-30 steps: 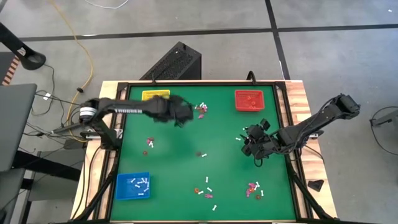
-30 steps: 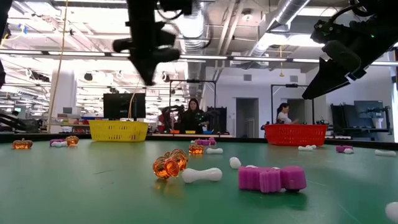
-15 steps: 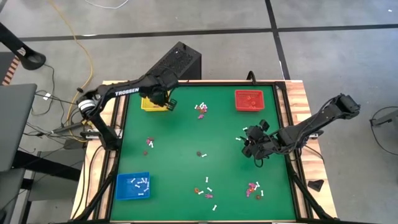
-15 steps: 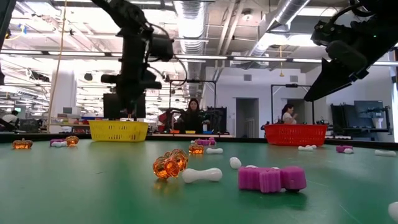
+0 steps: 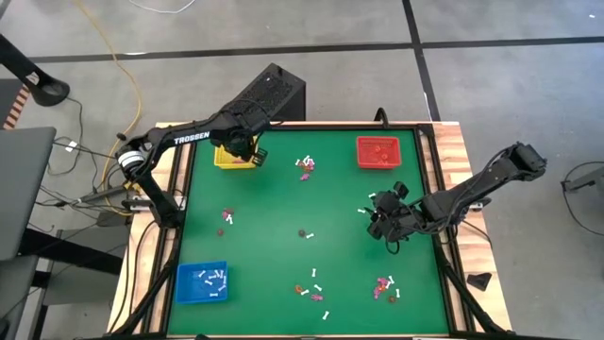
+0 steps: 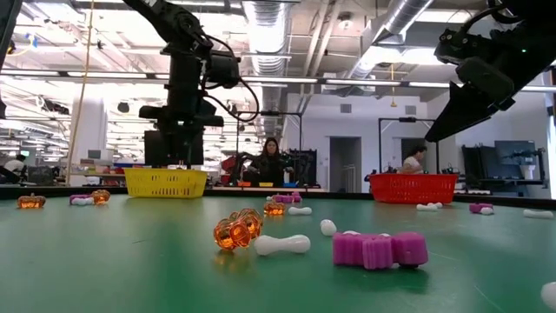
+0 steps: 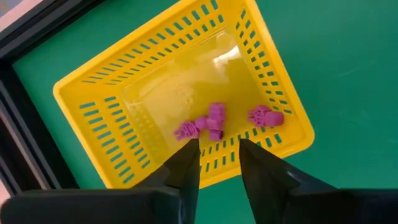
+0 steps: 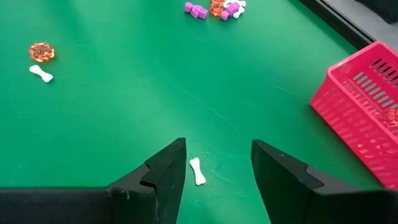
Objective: Sort Halloween decoration
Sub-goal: Put the pink skeleton toy into the yellow bin, then put the pumpkin toy into the orange bin
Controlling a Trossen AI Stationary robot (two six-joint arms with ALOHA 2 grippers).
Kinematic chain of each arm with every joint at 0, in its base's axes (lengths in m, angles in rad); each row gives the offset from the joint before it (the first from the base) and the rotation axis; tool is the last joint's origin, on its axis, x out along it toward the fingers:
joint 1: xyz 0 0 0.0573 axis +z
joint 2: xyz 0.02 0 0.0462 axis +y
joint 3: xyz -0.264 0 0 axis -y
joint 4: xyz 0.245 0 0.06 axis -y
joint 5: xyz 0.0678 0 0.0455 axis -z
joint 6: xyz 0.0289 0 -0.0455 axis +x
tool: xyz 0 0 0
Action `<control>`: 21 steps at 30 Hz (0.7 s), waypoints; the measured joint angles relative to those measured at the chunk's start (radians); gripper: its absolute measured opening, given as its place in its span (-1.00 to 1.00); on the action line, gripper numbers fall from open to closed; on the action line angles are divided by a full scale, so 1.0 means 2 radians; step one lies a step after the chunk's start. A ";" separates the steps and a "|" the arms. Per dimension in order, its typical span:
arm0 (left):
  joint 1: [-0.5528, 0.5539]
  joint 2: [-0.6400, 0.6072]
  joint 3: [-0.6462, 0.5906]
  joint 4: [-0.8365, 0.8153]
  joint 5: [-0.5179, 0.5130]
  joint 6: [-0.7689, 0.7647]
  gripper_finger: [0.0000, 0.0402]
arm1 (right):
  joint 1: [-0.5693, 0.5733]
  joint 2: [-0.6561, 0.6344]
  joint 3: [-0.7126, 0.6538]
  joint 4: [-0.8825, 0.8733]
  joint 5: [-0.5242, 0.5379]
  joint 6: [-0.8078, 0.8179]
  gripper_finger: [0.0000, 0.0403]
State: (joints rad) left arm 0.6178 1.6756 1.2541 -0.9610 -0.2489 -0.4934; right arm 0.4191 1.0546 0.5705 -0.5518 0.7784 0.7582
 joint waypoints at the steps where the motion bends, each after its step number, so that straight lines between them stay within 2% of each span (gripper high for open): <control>1: 0.000 0.000 0.000 0.000 0.000 0.000 -0.45 | 0.000 0.000 0.000 0.001 -0.004 0.000 0.05; 4: 0.000 0.000 0.005 -0.014 0.002 0.001 -0.40 | 0.000 0.000 0.000 0.004 -0.017 0.000 0.05; 8: -0.008 -0.002 0.038 -0.109 0.000 0.002 -0.39 | 0.000 0.000 0.000 0.005 -0.024 0.000 0.05; 11: -0.047 -0.027 0.042 -0.192 -0.027 -0.028 -0.39 | 0.000 0.000 0.000 0.005 -0.025 0.000 0.05; 13: -0.085 -0.048 0.034 -0.214 -0.038 -0.048 -0.39 | 0.000 0.000 0.000 0.006 -0.025 -0.009 0.05; 18: -0.175 -0.091 -0.011 -0.167 -0.020 -0.077 -0.39 | 0.000 0.015 0.000 0.009 -0.025 -0.017 0.05; 21: -0.215 -0.096 -0.047 -0.109 0.030 -0.087 -0.39 | 0.000 0.027 0.000 0.008 -0.024 -0.017 0.05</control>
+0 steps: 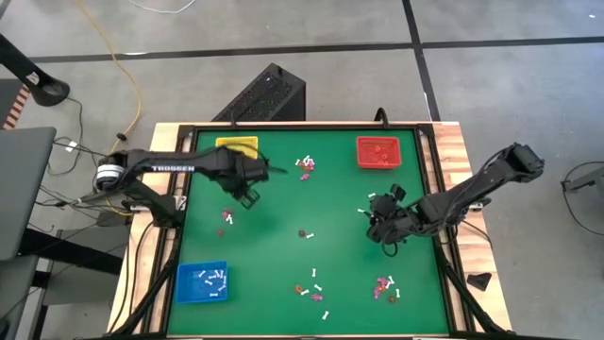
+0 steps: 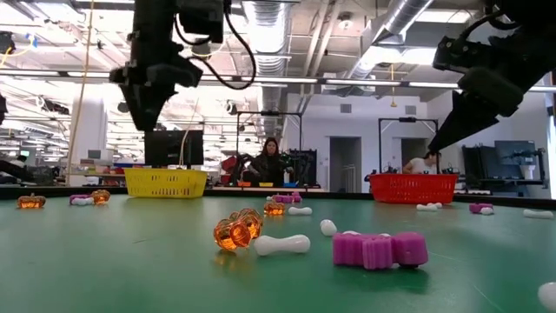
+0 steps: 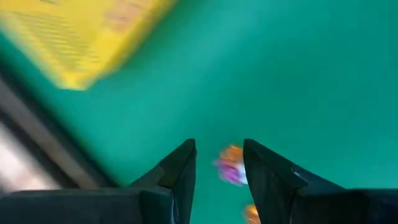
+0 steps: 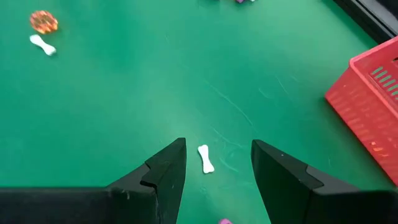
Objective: Sort Halloween decoration
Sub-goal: Put the pumpkin toy into the orange bin
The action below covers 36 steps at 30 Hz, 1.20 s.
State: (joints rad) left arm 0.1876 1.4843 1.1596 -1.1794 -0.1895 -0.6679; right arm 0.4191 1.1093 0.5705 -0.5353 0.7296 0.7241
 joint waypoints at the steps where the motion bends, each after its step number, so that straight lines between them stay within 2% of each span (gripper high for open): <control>1: -0.010 0.000 -0.011 0.012 0.023 0.000 -0.39 | 0.000 0.005 0.000 0.000 0.000 0.000 0.05; 4: -0.038 0.003 -0.037 0.026 0.087 0.007 -0.39 | 0.000 0.019 0.000 0.000 0.000 -0.001 0.05; 8: -0.075 0.004 -0.072 0.025 0.131 0.005 -0.39 | 0.000 0.032 0.000 0.001 0.000 -0.005 0.05; 14: -0.123 0.004 -0.125 0.038 0.135 -0.023 -0.39 | -0.001 0.037 0.000 0.034 -0.001 -0.039 0.05; 21: -0.141 0.004 -0.174 0.090 0.130 -0.035 -0.39 | -0.001 0.037 0.000 0.087 -0.014 -0.082 0.05; 30: -0.160 0.004 -0.199 0.125 0.138 -0.026 -0.37 | 0.000 0.037 0.000 0.090 -0.026 -0.088 0.05; 36: -0.165 0.004 -0.199 0.129 0.127 -0.031 -0.27 | -0.001 0.037 0.000 0.090 -0.026 -0.088 0.05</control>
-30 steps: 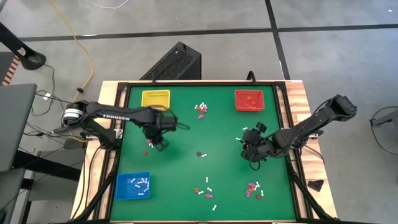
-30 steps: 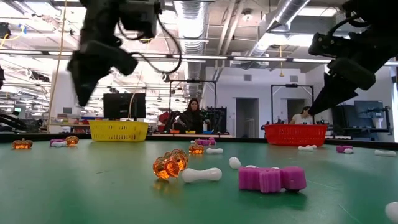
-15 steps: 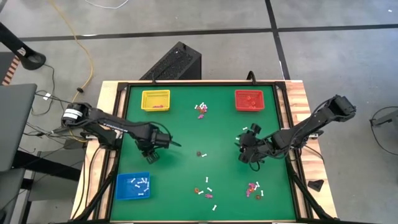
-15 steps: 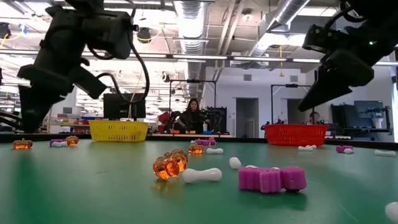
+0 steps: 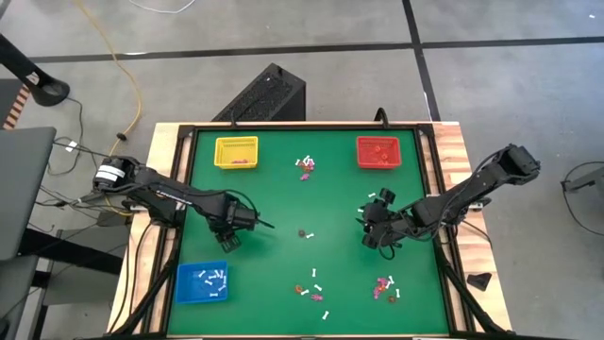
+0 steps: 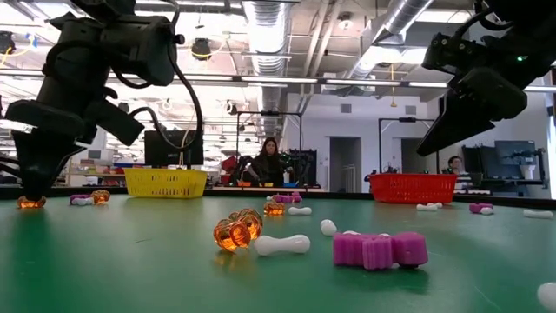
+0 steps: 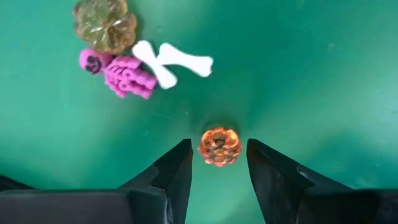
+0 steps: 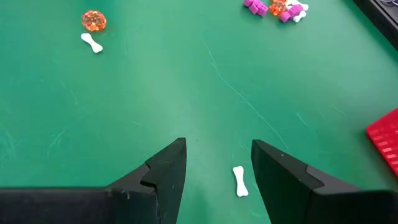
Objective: Sort Halloween decoration
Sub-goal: Put the pumpkin toy into the orange bin
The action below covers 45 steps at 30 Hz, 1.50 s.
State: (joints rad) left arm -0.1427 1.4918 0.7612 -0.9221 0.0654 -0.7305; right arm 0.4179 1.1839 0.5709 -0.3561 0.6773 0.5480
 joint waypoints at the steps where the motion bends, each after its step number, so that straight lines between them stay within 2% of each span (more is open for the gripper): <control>1: -0.001 0.000 0.000 0.000 -0.001 0.000 -0.25 | 0.000 0.000 0.000 0.000 0.000 0.000 0.05; 8: -0.001 0.000 0.000 0.007 0.004 -0.004 -0.12 | 0.000 0.000 0.000 0.000 -0.001 0.000 0.05; 19: -0.001 -0.003 -0.042 0.032 0.016 -0.023 -0.11 | 0.000 0.000 0.000 0.000 -0.001 0.000 0.05; 22: -0.001 -0.004 -0.035 0.025 0.021 -0.005 -0.11 | 0.000 0.000 0.000 0.000 -0.001 0.000 0.05; 32: -0.001 -0.026 0.021 -0.002 -0.009 0.026 -0.11 | 0.000 0.000 0.000 0.003 -0.001 0.000 0.05; 37: -0.001 -0.026 0.024 -0.035 -0.009 0.015 -0.11 | 0.000 0.000 0.000 0.006 -0.012 0.000 0.05; 45: -0.001 -0.025 0.023 -0.023 0.012 0.012 -0.11 | 0.000 0.000 0.000 0.008 -0.013 0.000 0.05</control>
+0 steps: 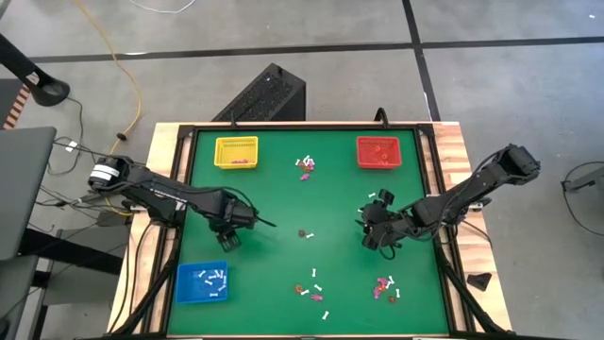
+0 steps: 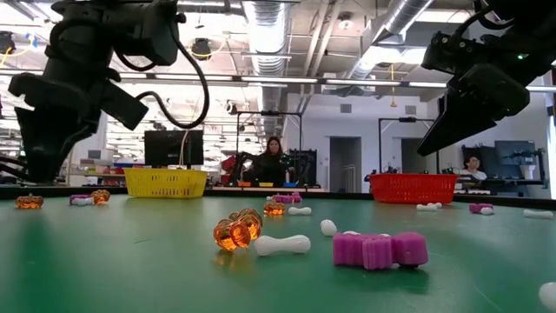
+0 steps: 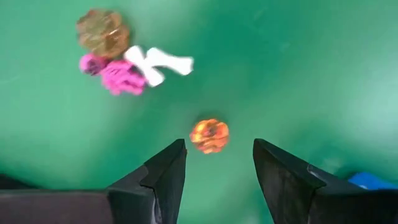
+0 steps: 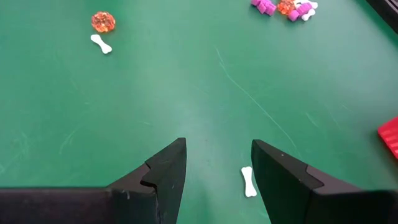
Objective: Sort Halloween decoration
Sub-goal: Put the pumpkin toy into the orange bin
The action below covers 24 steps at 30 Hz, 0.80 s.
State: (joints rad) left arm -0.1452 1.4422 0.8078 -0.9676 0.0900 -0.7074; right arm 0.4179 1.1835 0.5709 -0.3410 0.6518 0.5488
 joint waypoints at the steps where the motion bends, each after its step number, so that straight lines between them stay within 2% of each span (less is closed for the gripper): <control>1: 0.000 0.000 -0.003 0.002 0.002 0.000 -0.11 | 0.000 0.000 0.000 0.000 0.000 0.000 0.05; 6: 0.000 0.000 -0.034 0.016 0.018 -0.011 -0.11 | 0.000 0.000 0.000 0.000 0.000 -0.003 0.05; 11: 0.000 0.000 -0.065 0.065 0.026 -0.015 -0.11 | 0.000 0.000 0.000 0.000 0.000 -0.004 0.05; 24: 0.000 -0.001 -0.062 0.066 0.039 0.003 -0.11 | 0.000 0.000 0.000 0.008 0.000 -0.006 0.05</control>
State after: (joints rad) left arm -0.1452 1.4403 0.6844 -0.8347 0.1671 -0.7010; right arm 0.4179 1.1835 0.5707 -0.3260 0.6514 0.5377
